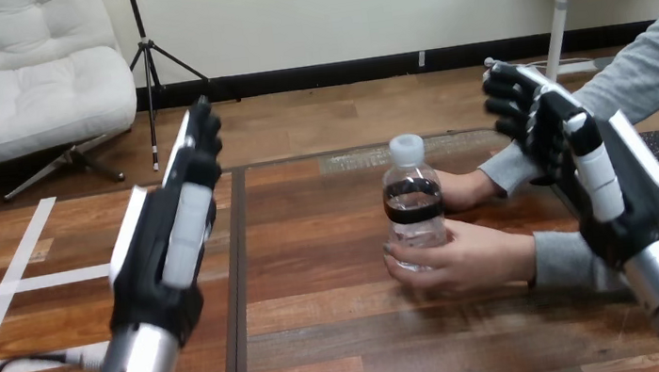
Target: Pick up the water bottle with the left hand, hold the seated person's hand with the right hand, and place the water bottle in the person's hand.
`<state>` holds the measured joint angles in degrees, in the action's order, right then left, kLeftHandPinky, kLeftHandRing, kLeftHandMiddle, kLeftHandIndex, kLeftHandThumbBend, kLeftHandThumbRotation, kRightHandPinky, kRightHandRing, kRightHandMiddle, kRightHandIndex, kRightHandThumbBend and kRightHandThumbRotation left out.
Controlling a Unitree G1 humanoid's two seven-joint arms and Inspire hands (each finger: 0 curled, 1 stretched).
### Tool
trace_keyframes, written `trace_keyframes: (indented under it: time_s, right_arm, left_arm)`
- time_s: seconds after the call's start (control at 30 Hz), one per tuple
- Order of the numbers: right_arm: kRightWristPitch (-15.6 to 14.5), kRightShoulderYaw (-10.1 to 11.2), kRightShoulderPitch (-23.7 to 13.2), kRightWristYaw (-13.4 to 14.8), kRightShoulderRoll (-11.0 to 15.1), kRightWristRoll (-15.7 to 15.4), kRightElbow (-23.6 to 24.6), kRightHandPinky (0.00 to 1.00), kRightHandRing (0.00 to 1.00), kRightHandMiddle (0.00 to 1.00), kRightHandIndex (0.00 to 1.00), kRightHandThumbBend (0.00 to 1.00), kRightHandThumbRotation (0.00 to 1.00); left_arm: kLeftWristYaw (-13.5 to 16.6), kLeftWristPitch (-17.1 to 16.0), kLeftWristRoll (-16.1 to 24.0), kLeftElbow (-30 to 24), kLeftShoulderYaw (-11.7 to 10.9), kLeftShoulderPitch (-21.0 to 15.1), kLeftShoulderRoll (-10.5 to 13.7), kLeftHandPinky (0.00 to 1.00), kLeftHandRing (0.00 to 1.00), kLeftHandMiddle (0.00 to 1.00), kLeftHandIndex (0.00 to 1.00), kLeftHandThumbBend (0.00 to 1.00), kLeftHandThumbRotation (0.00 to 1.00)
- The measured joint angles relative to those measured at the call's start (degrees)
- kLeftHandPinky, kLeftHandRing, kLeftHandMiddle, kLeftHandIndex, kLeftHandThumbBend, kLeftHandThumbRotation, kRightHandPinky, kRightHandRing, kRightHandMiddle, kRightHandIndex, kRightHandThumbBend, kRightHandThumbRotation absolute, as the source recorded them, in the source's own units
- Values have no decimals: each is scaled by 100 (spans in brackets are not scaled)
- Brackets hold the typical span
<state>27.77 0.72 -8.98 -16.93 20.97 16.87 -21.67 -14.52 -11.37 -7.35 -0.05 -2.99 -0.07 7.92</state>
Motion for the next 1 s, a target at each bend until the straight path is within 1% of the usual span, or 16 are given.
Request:
trace_keyframes:
  time_s: [0.17, 0.3, 0.47, 0.63, 0.8, 1.0]
  right_arm:
    - [-319, -21, 298, -10, -136, 119, 447, 92, 92, 90, 90, 100, 100]
    - [-548, -53, 573, -15, -243, 147, 815, 97, 94, 92, 92, 100, 100]
    - [-824, -81, 869, -16, -373, 203, 1206, 99, 95, 92, 92, 100, 100]
    - [-1095, -126, 1124, -16, -522, 253, 1570, 100, 96, 94, 93, 100, 100]
    - [-1295, -198, 1307, -22, -643, 274, 1902, 100, 97, 95, 94, 100, 100]
    - [-1492, -268, 1408, -99, -795, 315, 2260, 100, 99, 96, 96, 100, 100]
  left_arm:
    - [-8, 0, -109, -122, 1, 280, -13, 99, 100, 100, 97, 88, 95]
    - [2, 0, -146, -253, 0, 540, -34, 98, 99, 99, 96, 88, 95]
    - [40, 0, -159, -384, 0, 807, -93, 98, 98, 98, 94, 87, 95]
    - [110, -26, -187, -506, -1, 1045, -197, 94, 96, 96, 93, 85, 96]
    - [173, -133, -235, -538, -2, 1187, -294, 94, 96, 96, 92, 83, 98]
    - [220, -326, -350, -541, -14, 1233, -407, 95, 97, 97, 92, 79, 99]
